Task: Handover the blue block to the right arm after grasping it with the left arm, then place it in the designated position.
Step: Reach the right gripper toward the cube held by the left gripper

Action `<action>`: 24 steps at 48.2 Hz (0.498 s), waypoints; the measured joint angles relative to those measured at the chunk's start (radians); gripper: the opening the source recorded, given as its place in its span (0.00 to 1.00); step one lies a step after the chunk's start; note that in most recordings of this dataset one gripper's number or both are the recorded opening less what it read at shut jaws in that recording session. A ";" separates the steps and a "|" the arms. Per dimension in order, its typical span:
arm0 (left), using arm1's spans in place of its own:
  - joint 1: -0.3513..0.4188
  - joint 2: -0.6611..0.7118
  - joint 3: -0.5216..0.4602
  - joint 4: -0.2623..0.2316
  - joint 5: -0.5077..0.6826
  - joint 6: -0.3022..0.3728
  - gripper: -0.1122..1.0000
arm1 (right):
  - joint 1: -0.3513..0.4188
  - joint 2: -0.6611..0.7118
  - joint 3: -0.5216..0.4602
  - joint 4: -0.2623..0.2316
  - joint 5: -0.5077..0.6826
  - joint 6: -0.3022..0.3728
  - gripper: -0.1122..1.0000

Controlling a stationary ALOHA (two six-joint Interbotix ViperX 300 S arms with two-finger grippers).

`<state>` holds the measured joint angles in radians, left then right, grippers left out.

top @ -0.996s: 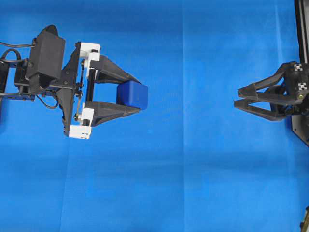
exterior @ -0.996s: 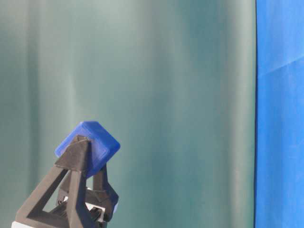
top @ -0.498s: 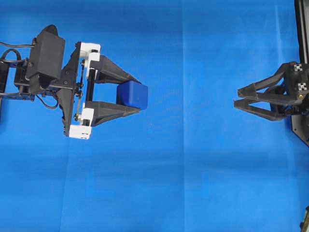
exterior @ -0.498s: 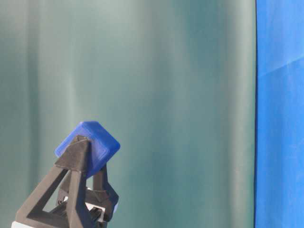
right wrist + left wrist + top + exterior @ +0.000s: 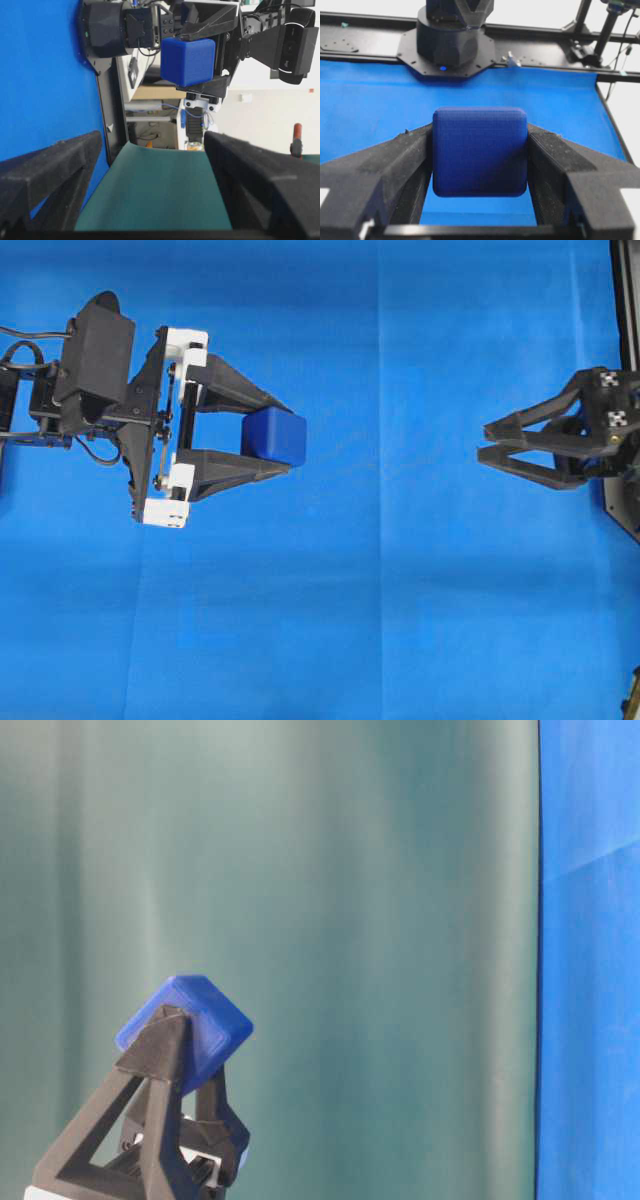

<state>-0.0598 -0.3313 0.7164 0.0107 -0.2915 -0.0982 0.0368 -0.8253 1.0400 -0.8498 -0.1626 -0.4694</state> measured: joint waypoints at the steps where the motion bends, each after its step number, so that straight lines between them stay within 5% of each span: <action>1: 0.002 0.000 -0.002 0.000 0.000 0.000 0.54 | 0.000 0.009 -0.006 0.000 0.000 0.000 0.96; 24: 0.002 0.000 -0.002 0.000 0.000 -0.002 0.54 | 0.000 0.298 -0.221 0.000 -0.023 -0.003 0.96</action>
<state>-0.0583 -0.3313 0.7148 0.0107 -0.2915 -0.0997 0.0368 -0.5277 0.8191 -0.8498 -0.1856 -0.4725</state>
